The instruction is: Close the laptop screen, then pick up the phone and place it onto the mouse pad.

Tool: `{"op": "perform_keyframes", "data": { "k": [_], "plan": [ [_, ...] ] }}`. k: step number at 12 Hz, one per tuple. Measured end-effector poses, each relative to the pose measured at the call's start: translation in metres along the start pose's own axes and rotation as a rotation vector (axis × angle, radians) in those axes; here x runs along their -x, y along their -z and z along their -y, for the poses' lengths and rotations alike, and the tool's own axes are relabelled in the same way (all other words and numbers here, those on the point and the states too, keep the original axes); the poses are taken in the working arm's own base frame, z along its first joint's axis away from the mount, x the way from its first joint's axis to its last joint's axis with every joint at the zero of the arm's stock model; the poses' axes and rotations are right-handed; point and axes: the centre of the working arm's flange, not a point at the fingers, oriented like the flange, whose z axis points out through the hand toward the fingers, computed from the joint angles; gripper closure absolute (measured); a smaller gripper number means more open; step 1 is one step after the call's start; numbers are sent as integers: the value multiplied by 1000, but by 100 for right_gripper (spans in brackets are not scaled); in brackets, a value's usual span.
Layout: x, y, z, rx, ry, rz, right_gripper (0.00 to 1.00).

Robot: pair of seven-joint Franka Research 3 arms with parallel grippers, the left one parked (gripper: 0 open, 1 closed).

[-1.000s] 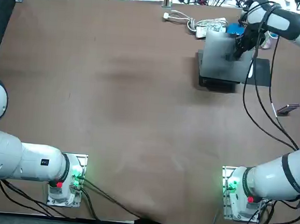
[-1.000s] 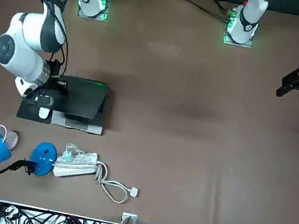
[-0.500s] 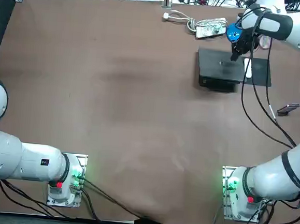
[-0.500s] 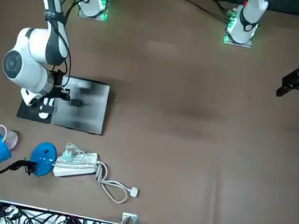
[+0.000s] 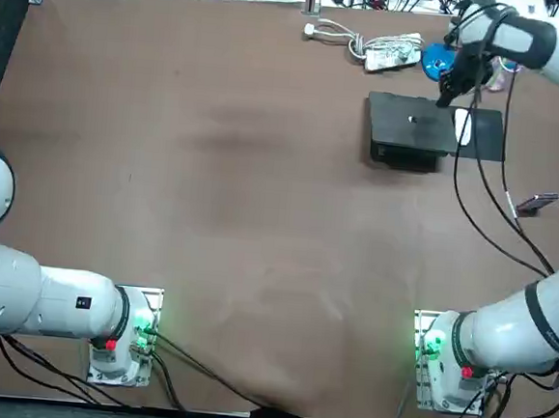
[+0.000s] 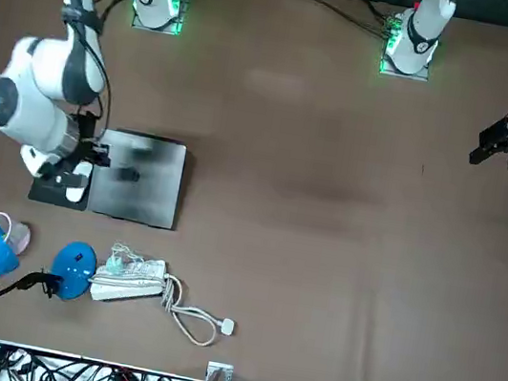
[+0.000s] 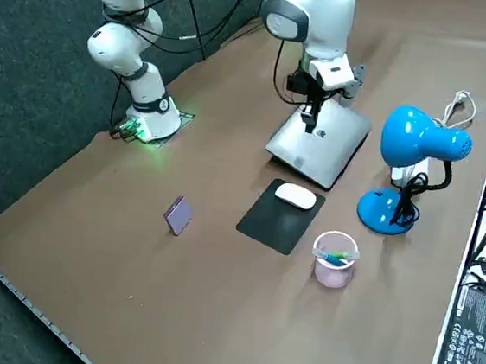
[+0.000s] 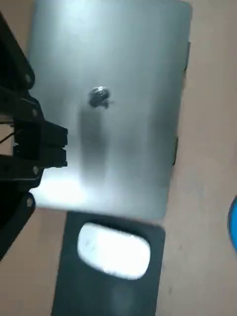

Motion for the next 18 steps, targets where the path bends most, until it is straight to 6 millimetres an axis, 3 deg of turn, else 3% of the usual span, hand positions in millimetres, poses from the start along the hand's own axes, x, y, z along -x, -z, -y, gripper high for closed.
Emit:
{"op": "perform_keyframes", "data": {
  "k": [4,6,10,14,16,18],
  "plan": [
    [29,51,-54,75,75,14,90],
    [40,62,-70,89,99,28,76],
    [57,70,-108,75,220,45,65],
    [84,72,-161,53,384,50,56],
    [102,66,-193,30,560,60,48],
    [110,60,-207,28,695,70,44]
  ]
}}
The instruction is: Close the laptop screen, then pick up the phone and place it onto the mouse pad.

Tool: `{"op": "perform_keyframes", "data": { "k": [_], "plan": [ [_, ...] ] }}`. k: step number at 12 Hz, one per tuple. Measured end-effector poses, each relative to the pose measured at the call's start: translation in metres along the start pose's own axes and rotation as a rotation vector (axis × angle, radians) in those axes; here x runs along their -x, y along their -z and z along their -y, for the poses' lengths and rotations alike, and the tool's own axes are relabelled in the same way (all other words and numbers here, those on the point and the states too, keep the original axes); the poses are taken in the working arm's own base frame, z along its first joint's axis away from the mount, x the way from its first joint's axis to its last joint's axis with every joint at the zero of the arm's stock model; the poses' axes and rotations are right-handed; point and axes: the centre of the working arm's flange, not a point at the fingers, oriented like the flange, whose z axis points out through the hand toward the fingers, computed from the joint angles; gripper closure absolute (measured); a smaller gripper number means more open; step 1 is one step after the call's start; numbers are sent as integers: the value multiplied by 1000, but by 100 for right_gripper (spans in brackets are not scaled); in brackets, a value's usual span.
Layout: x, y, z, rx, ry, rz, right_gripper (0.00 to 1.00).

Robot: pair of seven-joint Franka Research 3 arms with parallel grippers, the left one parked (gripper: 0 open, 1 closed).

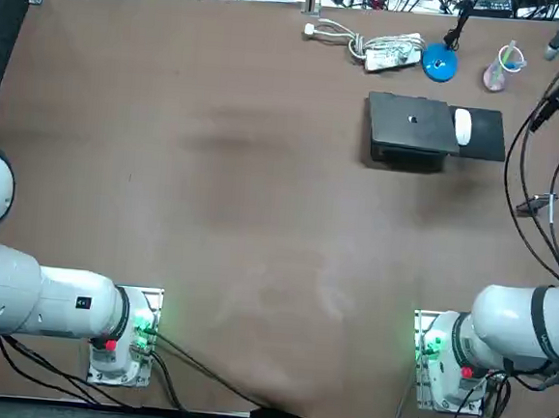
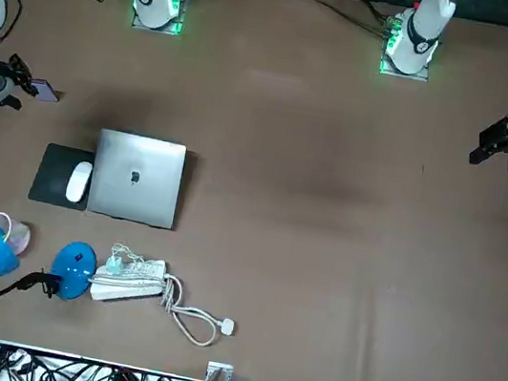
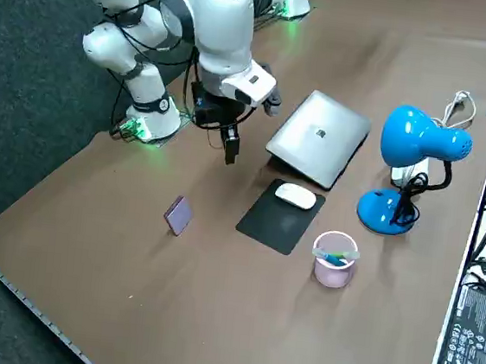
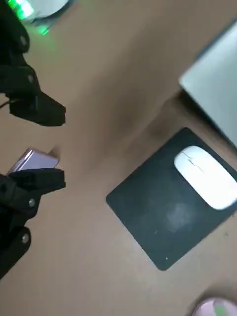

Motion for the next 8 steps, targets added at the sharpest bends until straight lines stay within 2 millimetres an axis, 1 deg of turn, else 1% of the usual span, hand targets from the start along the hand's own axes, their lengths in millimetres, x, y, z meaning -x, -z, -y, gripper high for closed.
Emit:
{"op": "perform_keyframes", "data": {
  "k": [1,2,3,4,5,6,7,8],
  "plan": [
    [7,-4,-3,3,72,9,44],
    [14,-8,-5,2,148,14,41],
    [21,-14,-7,0,214,14,41],
    [29,-21,-9,2,279,10,39],
    [37,-29,-10,6,345,6,39],
    [45,-39,-10,13,406,0,35],
    [53,-47,-9,24,456,-4,35],
    [60,-55,-7,36,503,-8,30]
  ]
}}
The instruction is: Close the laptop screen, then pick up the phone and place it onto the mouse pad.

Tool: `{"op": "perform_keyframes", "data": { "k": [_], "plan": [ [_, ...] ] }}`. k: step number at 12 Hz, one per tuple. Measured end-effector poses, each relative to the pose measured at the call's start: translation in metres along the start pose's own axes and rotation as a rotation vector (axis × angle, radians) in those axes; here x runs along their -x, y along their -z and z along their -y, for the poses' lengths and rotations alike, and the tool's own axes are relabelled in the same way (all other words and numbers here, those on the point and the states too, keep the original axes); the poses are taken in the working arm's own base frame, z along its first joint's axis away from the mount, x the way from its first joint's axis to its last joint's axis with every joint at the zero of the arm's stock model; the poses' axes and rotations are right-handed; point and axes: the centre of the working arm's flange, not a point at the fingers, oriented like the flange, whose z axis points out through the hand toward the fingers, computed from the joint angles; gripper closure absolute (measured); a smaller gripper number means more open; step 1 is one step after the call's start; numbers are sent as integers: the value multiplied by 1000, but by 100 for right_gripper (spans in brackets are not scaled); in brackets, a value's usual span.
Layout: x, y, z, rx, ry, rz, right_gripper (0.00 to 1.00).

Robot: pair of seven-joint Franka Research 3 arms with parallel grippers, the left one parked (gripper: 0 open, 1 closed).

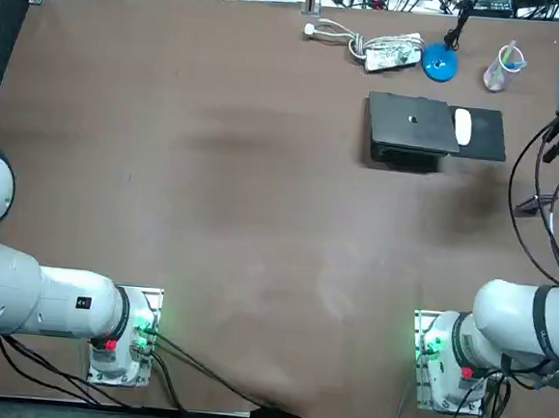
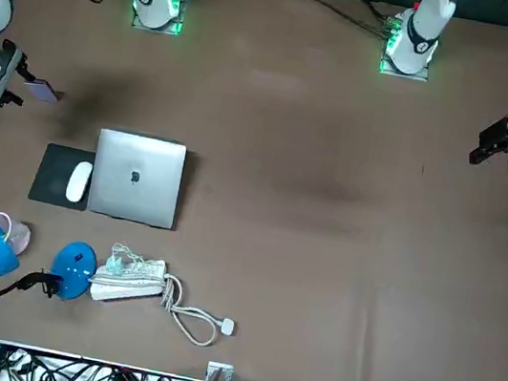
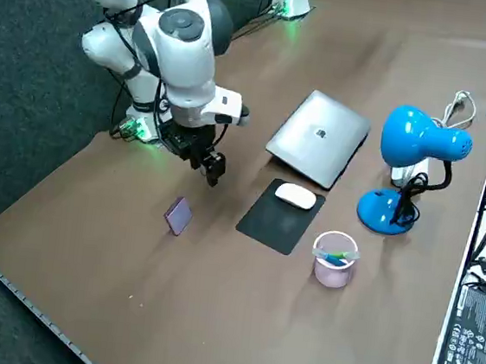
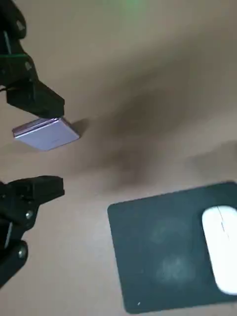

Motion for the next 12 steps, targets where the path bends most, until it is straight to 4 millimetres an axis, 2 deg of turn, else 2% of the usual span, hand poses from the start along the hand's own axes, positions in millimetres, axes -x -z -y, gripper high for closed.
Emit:
{"op": "perform_keyframes", "data": {
  "k": [2,4,7,8,9,12],
  "plan": [
    [11,-10,11,19,93,-1,26],
    [26,-17,20,25,147,-5,15],
    [47,-34,30,53,220,-2,10],
    [51,-41,34,58,236,-2,5],
    [56,-54,41,64,268,-2,3],
    [63,-71,50,88,307,6,3]
  ]
}}
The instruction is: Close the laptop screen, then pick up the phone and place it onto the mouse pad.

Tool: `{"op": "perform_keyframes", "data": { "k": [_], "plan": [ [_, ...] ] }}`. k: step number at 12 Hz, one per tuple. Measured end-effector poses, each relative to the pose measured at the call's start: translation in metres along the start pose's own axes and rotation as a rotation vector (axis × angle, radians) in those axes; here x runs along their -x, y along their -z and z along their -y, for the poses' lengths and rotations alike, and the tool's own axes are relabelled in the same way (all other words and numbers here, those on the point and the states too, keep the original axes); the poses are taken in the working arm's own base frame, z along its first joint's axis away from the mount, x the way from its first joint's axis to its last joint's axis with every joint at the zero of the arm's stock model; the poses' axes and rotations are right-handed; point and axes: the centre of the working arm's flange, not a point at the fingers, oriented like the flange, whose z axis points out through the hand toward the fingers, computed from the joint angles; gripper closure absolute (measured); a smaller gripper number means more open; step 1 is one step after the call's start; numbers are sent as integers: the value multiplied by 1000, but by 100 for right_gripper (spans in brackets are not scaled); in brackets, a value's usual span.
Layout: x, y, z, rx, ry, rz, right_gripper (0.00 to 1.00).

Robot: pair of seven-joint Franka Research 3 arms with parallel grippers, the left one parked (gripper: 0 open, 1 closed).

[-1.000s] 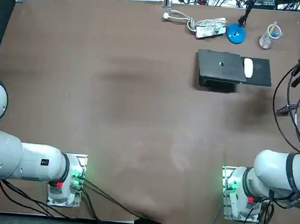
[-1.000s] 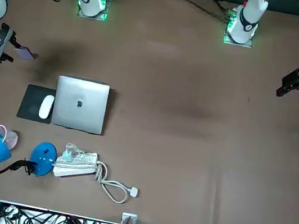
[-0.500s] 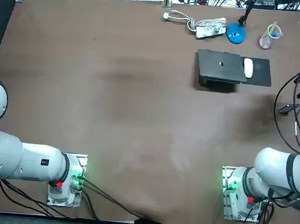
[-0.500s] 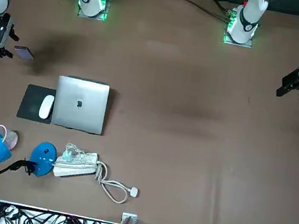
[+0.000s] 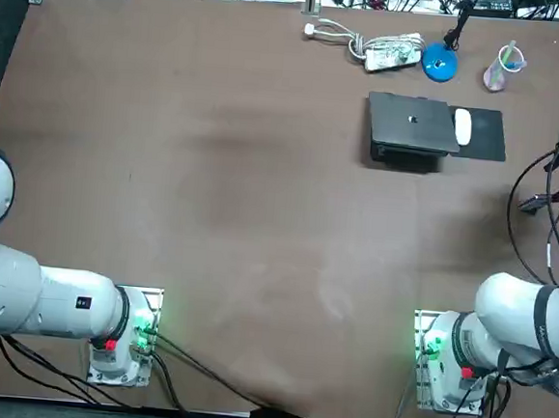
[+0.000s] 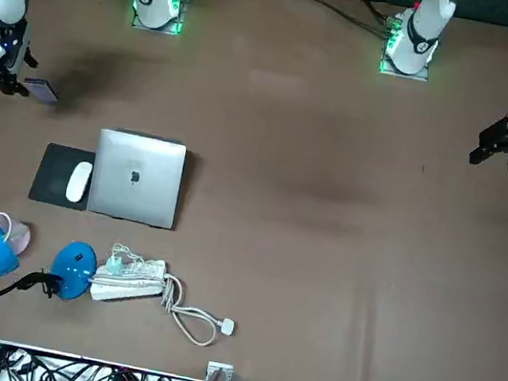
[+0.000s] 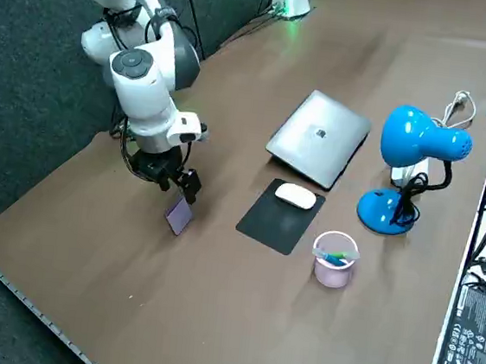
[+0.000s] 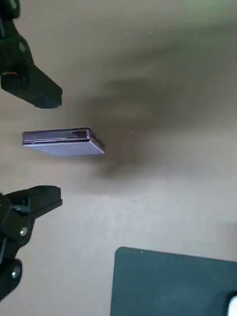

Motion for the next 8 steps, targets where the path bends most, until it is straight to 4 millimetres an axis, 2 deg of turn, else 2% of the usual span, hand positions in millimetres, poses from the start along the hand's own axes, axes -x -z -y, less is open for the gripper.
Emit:
{"op": "perform_keyframes", "data": {
  "k": [6,8],
  "plan": [
    [4,-41,19,42,29,21,8],
    [5,-50,20,49,32,25,12]
  ]
}}
